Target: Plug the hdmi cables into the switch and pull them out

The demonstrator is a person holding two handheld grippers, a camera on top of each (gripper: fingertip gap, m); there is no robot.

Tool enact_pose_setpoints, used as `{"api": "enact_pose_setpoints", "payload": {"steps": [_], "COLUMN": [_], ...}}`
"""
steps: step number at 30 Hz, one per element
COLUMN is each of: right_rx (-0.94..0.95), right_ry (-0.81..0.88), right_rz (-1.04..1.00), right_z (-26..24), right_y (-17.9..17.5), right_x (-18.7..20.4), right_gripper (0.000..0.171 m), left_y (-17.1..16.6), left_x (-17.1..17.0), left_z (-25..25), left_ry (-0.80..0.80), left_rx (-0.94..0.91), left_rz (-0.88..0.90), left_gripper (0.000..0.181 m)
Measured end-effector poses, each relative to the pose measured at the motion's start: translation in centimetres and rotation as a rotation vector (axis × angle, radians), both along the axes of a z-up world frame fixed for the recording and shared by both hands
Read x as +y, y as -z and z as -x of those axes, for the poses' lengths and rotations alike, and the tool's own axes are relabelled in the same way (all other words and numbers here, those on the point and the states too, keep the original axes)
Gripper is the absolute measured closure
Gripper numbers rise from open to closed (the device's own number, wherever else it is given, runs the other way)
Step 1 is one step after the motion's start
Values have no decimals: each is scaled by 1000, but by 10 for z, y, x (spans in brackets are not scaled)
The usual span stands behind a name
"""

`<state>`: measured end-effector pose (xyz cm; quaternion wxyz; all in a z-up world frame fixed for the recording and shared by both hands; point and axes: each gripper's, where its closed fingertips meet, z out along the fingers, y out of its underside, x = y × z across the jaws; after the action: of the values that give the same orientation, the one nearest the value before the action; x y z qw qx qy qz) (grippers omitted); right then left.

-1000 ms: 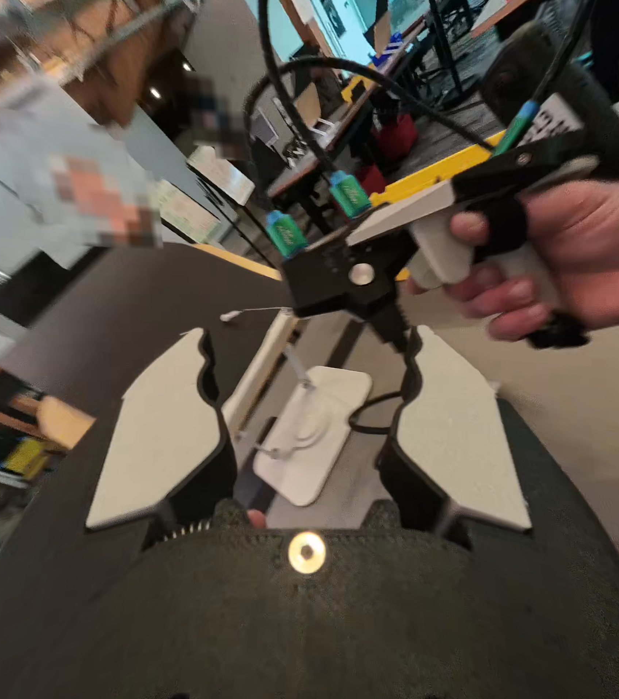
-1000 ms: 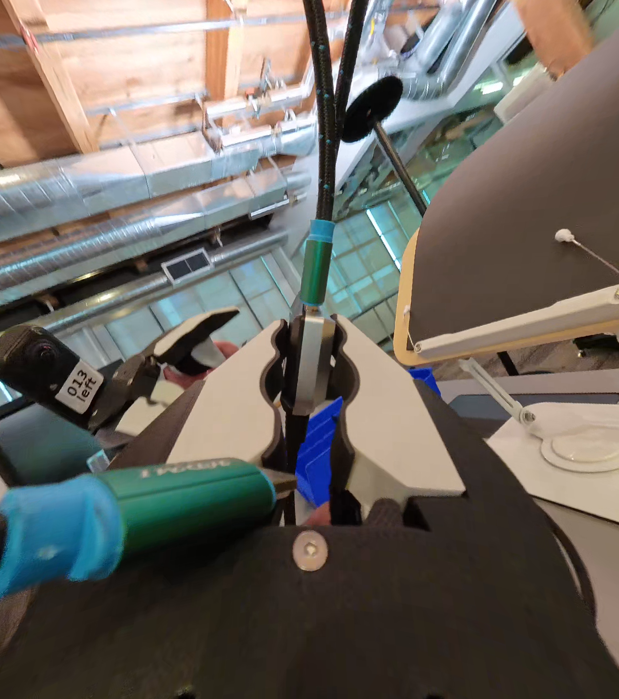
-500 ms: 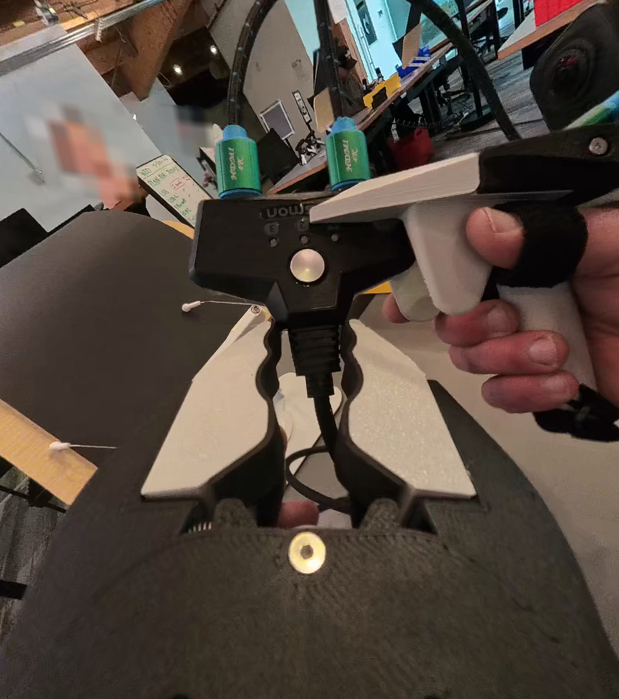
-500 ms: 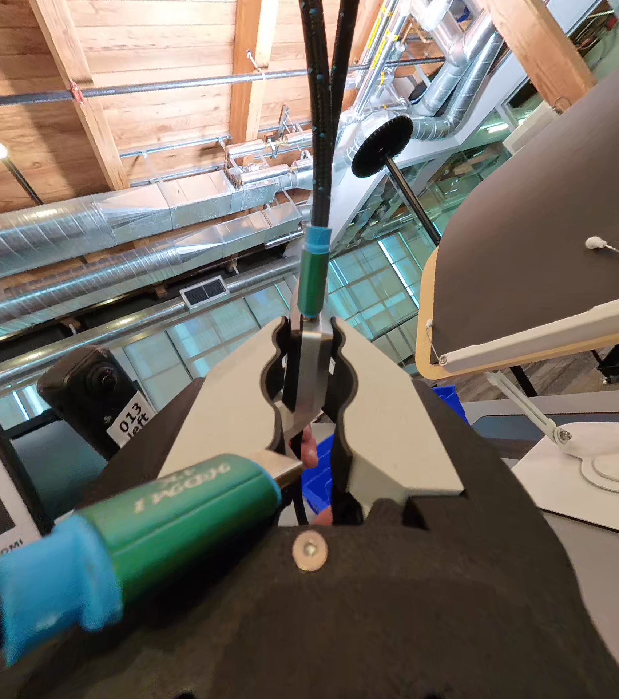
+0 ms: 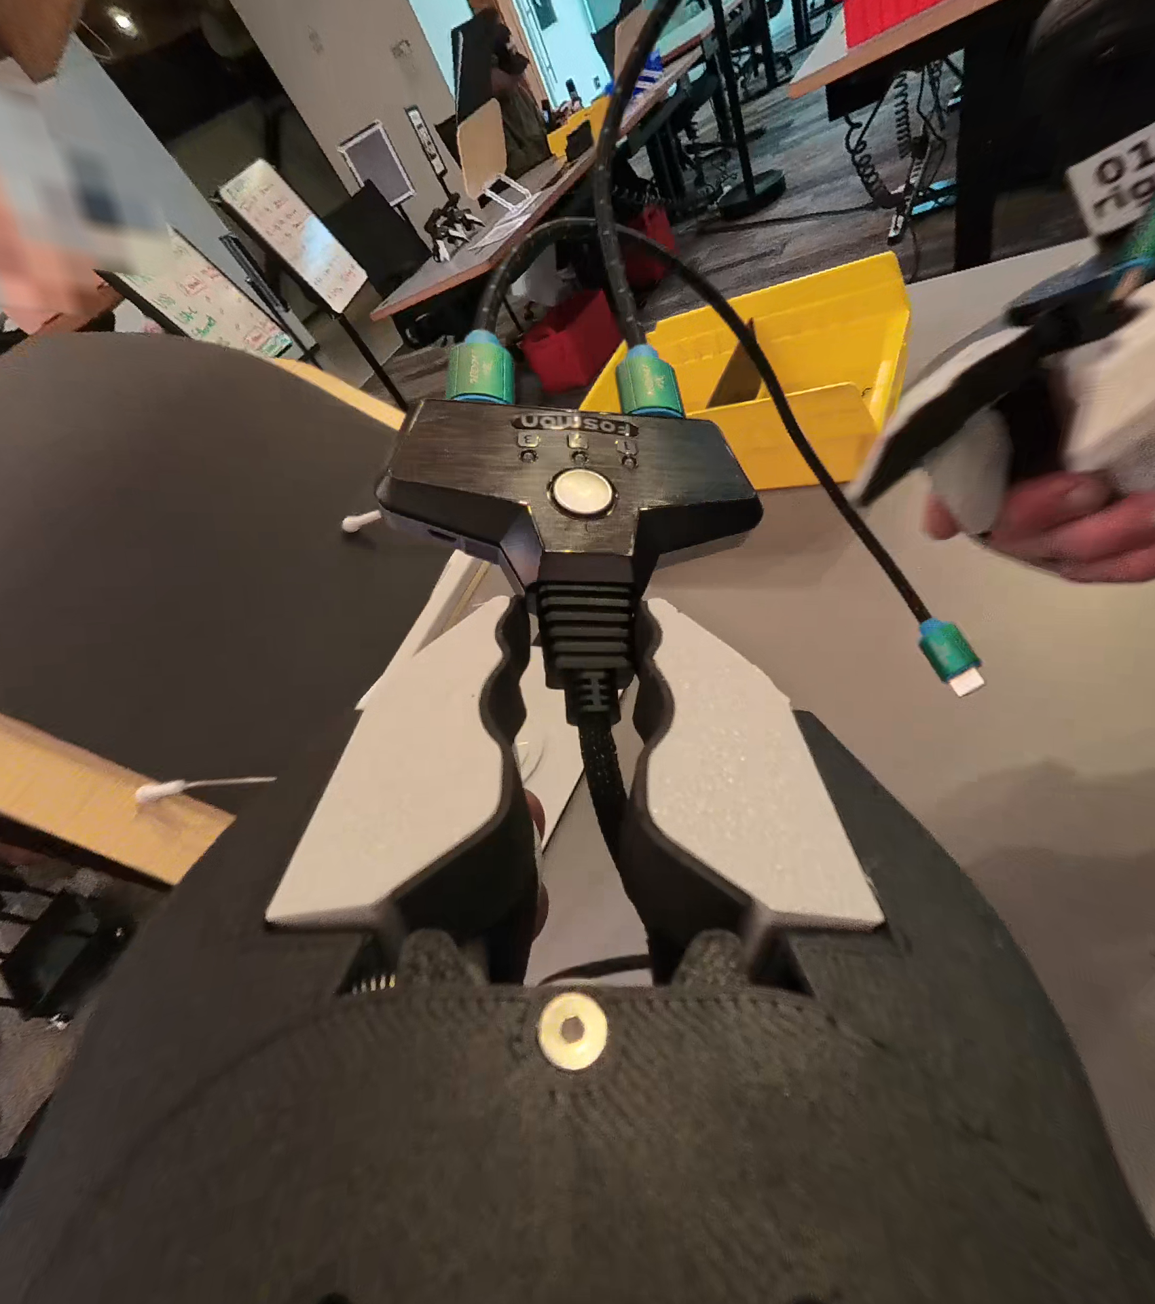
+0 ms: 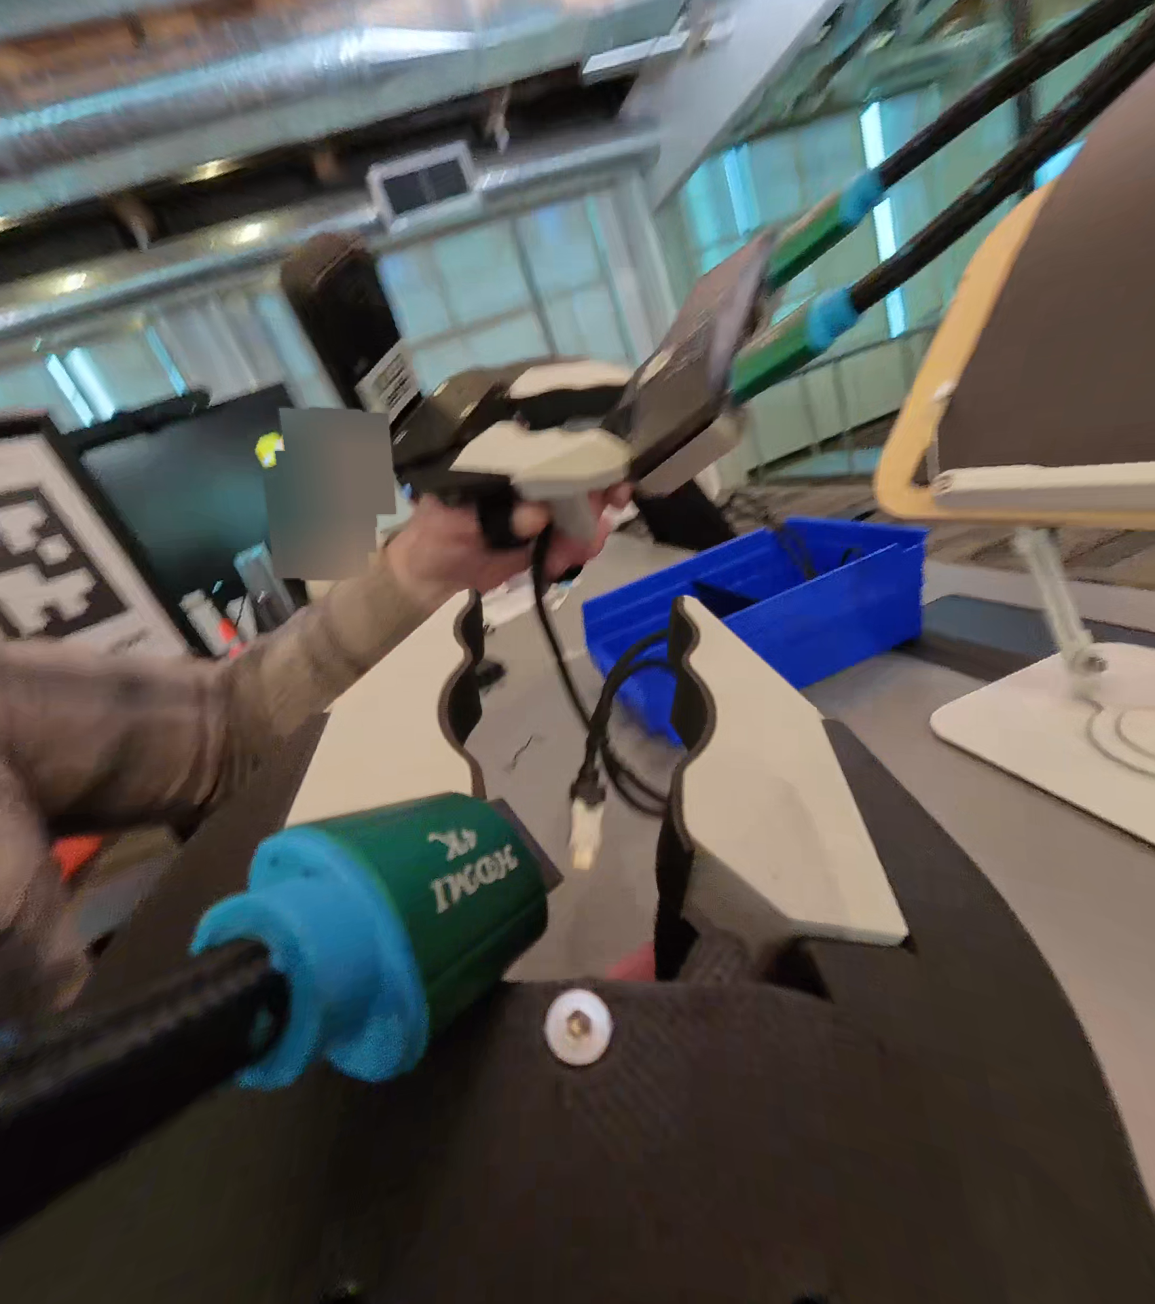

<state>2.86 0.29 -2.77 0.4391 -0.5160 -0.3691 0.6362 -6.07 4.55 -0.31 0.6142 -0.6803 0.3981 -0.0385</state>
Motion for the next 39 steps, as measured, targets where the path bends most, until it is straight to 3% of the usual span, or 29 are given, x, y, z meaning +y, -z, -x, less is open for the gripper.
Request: {"api": "enact_pose_setpoints", "payload": {"steps": [6, 10, 13, 18, 21, 26, 28, 33, 36, 39], "right_rx": [-361, -382, -428, -346, -284, -504, -605, -1037, -904, -560], "right_ry": [-322, -385, -419, -465, -459, -403, -450, -344, -172, 34], "right_rz": [-222, -481, -545, -287, -54, 161, 156, -110, -267, -568], "right_z": [-39, -55, -46, -38, -39, -60, -76, -150, -165, -150], "right_y": [38, 0, -14, 8, 28, 103, 123, 170, 118, 5], "right_x": [-79, -110, -118, -110, -114, -129, -150, -138, -98, -68], "right_gripper": [132, 126, 125, 125, 107, 81, 73, 87, 105, 129], "left_y": [-5, -1, -5, 2, 14, 25, 26, 27, 30, 37], "left_x": [-8, -18, -18, -11, -9, -2, -2, -5, -13, -18], "left_z": [30, 27, 23, 31, 35, 44, 48, 57, 54, 46], "left_ry": [14, 93, 125, 112, 119, 109, 114, 126, 173, 220], "left_rx": [119, 203, 160, 121, 98, 101, 124, 179, 211, 237], "left_rz": [28, 99, 127, 147, 186, 247, 269, 316, 360, 410], "left_gripper": [154, 157, 157, 158, 158, 158, 158, 158, 158, 157]}}
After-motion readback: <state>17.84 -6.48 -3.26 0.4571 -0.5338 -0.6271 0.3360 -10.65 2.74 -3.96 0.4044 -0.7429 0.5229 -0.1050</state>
